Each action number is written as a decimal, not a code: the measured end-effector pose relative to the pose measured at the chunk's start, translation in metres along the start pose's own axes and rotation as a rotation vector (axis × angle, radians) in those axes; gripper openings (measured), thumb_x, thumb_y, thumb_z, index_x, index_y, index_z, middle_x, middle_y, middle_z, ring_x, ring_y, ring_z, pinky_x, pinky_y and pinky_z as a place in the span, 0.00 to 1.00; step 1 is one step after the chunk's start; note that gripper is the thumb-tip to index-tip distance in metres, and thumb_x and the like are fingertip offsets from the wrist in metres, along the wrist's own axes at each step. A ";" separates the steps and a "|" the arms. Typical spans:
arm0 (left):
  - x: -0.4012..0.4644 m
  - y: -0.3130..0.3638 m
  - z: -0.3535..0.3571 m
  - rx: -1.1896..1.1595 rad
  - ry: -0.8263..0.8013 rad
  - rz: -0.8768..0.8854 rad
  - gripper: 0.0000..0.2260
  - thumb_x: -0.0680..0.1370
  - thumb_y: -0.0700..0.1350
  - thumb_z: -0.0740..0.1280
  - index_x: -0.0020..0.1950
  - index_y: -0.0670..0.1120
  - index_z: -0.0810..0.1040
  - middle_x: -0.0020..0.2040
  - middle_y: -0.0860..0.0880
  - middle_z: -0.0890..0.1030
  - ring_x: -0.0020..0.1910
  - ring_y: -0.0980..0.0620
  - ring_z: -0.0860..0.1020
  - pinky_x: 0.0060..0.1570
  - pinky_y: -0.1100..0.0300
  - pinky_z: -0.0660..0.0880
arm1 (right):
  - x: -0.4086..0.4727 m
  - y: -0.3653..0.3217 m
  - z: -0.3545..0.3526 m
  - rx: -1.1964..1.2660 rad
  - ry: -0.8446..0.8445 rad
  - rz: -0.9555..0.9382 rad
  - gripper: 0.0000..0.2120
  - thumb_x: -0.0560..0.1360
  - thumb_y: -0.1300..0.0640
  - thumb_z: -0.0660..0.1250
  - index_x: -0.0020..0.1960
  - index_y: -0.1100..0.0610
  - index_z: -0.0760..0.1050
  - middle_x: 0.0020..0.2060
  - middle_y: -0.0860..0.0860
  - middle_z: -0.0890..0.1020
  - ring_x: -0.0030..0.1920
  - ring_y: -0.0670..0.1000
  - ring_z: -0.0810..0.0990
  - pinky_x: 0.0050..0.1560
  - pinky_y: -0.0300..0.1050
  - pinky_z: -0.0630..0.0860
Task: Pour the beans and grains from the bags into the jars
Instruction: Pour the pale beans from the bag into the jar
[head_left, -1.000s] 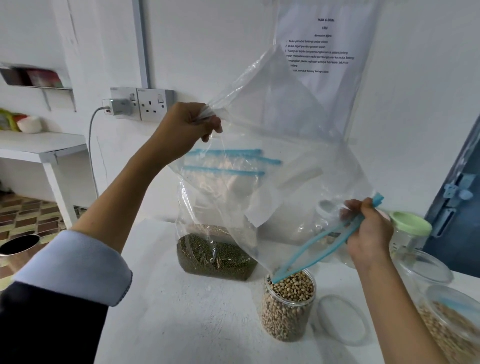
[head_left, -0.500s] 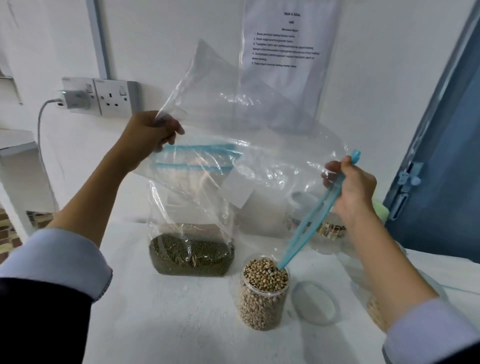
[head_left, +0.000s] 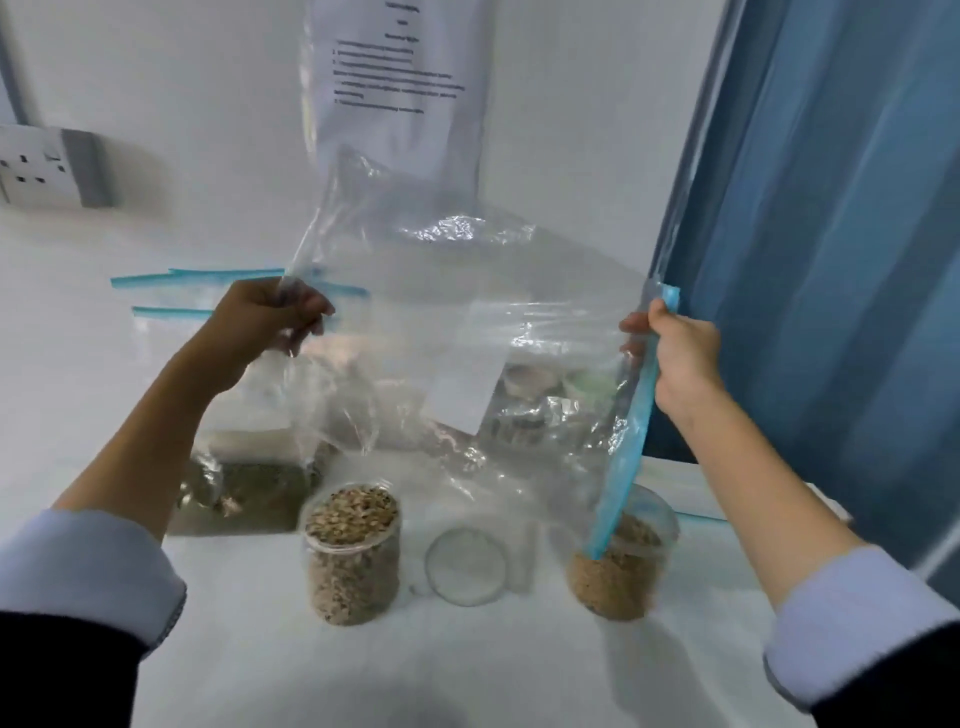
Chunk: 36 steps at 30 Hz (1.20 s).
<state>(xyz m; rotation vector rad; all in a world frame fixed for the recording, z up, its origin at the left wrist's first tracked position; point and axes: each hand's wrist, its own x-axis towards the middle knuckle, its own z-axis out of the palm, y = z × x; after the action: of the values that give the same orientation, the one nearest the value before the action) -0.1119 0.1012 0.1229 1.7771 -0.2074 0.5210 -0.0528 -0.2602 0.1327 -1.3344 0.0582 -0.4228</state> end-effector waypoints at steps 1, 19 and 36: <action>-0.004 0.000 0.020 -0.014 -0.008 -0.013 0.14 0.78 0.34 0.63 0.37 0.46 0.82 0.27 0.51 0.78 0.24 0.58 0.72 0.25 0.68 0.70 | 0.007 -0.002 -0.019 -0.013 0.008 -0.010 0.18 0.81 0.57 0.61 0.34 0.60 0.74 0.24 0.47 0.80 0.18 0.46 0.71 0.21 0.35 0.66; 0.001 0.077 0.245 -1.141 -0.917 -0.281 0.54 0.66 0.76 0.53 0.77 0.40 0.43 0.76 0.34 0.47 0.74 0.29 0.50 0.71 0.32 0.50 | 0.125 -0.051 -0.234 -0.404 -0.222 0.010 0.16 0.81 0.53 0.61 0.36 0.57 0.73 0.19 0.43 0.77 0.17 0.40 0.70 0.18 0.32 0.64; -0.033 0.058 0.423 0.260 -0.352 -0.364 0.12 0.80 0.33 0.59 0.39 0.40 0.78 0.32 0.44 0.78 0.22 0.55 0.74 0.19 0.68 0.65 | 0.140 -0.034 -0.272 -0.790 -0.474 -0.081 0.18 0.77 0.47 0.67 0.44 0.63 0.81 0.36 0.53 0.75 0.36 0.48 0.71 0.34 0.39 0.65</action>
<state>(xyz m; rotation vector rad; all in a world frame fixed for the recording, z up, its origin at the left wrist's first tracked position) -0.0638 -0.3226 0.0796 2.0952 -0.0563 -0.0317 -0.0084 -0.5647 0.1259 -2.1929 -0.2489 -0.1321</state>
